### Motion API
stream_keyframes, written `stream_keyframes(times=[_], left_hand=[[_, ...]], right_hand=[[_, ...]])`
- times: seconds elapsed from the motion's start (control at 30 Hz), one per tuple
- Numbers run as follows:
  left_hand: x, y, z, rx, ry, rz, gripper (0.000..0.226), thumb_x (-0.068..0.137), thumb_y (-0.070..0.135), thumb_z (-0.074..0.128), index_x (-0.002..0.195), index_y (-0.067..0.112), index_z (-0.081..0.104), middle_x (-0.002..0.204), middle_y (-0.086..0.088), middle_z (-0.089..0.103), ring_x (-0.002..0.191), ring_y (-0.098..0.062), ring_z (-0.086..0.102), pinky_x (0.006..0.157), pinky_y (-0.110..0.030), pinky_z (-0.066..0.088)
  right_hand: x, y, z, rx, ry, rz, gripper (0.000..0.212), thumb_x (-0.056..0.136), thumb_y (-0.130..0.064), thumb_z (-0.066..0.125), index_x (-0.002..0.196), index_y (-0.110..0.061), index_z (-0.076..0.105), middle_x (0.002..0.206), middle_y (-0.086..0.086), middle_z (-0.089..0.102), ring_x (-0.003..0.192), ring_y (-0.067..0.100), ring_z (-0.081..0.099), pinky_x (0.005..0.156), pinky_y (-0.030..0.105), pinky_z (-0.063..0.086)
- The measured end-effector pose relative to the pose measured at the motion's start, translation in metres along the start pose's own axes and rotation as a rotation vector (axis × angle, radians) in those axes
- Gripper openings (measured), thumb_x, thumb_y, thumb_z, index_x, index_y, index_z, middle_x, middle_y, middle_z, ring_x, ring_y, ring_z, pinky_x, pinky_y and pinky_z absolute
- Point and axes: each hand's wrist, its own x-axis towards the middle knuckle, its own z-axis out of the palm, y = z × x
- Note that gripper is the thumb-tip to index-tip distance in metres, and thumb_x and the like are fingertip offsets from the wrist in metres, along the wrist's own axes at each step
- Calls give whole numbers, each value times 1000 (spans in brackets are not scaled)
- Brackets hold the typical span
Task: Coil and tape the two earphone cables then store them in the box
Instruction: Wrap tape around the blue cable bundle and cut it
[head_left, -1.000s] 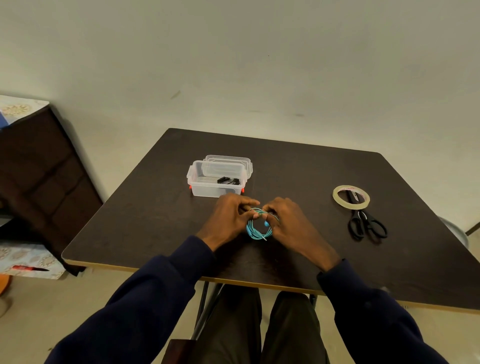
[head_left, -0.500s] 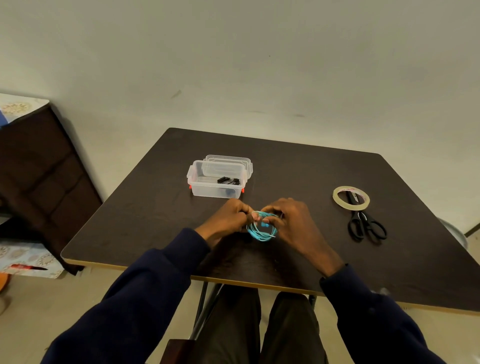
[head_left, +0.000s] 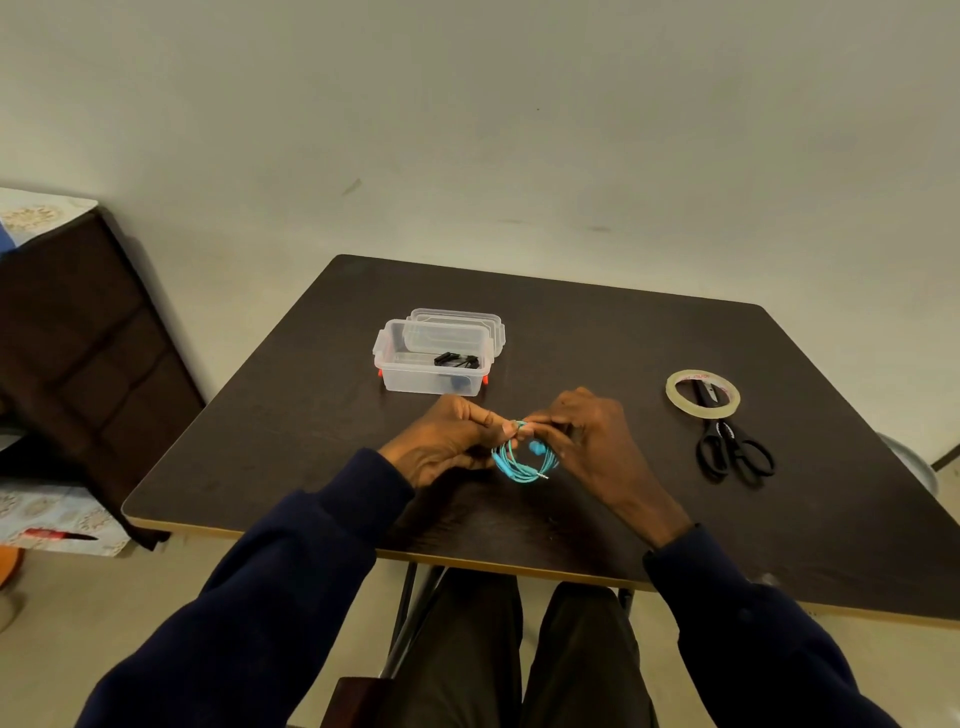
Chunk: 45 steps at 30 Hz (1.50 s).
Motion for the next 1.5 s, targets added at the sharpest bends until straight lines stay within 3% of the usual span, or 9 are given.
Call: stream_keyframes(times=[0.17, 0.3, 0.43, 0.57, 0.7, 0.9, 1.03, 1.2, 1.5], left_hand=[[-2, -6, -1, 3, 4, 46, 14, 92, 6, 68, 102, 0, 75, 99, -14, 77, 87, -18, 74, 71, -26, 60], [-1, -10, 0, 54, 40, 113, 13, 90, 10, 71, 99, 3, 77, 96, -12, 78, 89, -20, 75, 71, -26, 61], [1, -13, 4, 403, 168, 320, 4, 88, 19, 74, 89, 19, 78, 91, -2, 78, 83, -6, 74, 72, -21, 60], [6, -11, 6, 541, 237, 416, 11, 89, 24, 74, 96, 17, 79, 92, 1, 78, 80, 1, 72, 71, -18, 59], [7, -11, 3, 342, 173, 318, 16, 85, 26, 76, 94, 14, 78, 88, -2, 79, 80, -12, 76, 72, -30, 63], [8, -11, 0, 134, 107, 186, 11, 86, 24, 75, 91, 14, 78, 90, -4, 79, 85, -17, 77, 67, -25, 61], [10, -10, 0, 83, 105, 121, 9, 91, 18, 72, 91, 11, 78, 88, -4, 79, 84, -15, 76, 64, -22, 58], [11, -9, -3, 58, 98, 83, 14, 92, 18, 71, 98, 7, 78, 94, -9, 78, 91, -21, 75, 77, -31, 62], [10, -11, -5, 26, 32, 71, 18, 92, 23, 71, 100, 8, 77, 96, -8, 79, 88, -17, 76, 70, -25, 60]], right_hand=[[-2, -2, 5, 56, 8, 37, 17, 92, -23, 67, 104, -14, 76, 84, 0, 69, 78, 13, 59, 69, 33, 54], [1, -5, 7, 155, 9, 140, 15, 91, -21, 69, 104, -17, 76, 87, -4, 71, 79, 6, 65, 69, 28, 58], [4, -7, 11, 358, 41, 351, 11, 88, -22, 73, 97, -16, 78, 88, -3, 76, 76, 5, 72, 65, 23, 60], [7, -9, 12, 662, 71, 565, 9, 87, -21, 75, 87, -13, 79, 83, 3, 78, 74, 14, 76, 64, 25, 61], [9, -9, 8, 724, 32, 558, 13, 88, -25, 72, 93, -15, 77, 87, -1, 78, 81, 14, 75, 67, 24, 60], [9, -10, 7, 714, -13, 525, 8, 91, -29, 69, 91, -25, 77, 87, -7, 78, 83, 10, 74, 71, 23, 60], [9, -11, 4, 712, -59, 464, 5, 86, -29, 75, 91, -26, 77, 89, -6, 78, 86, 10, 74, 74, 23, 60], [10, -10, 6, 646, -51, 429, 9, 82, -22, 79, 91, -24, 76, 86, -2, 78, 81, 12, 75, 72, 23, 60], [10, -5, 9, 582, 37, 488, 9, 85, -14, 76, 86, -22, 76, 87, -2, 77, 80, 8, 74, 73, 24, 61]])
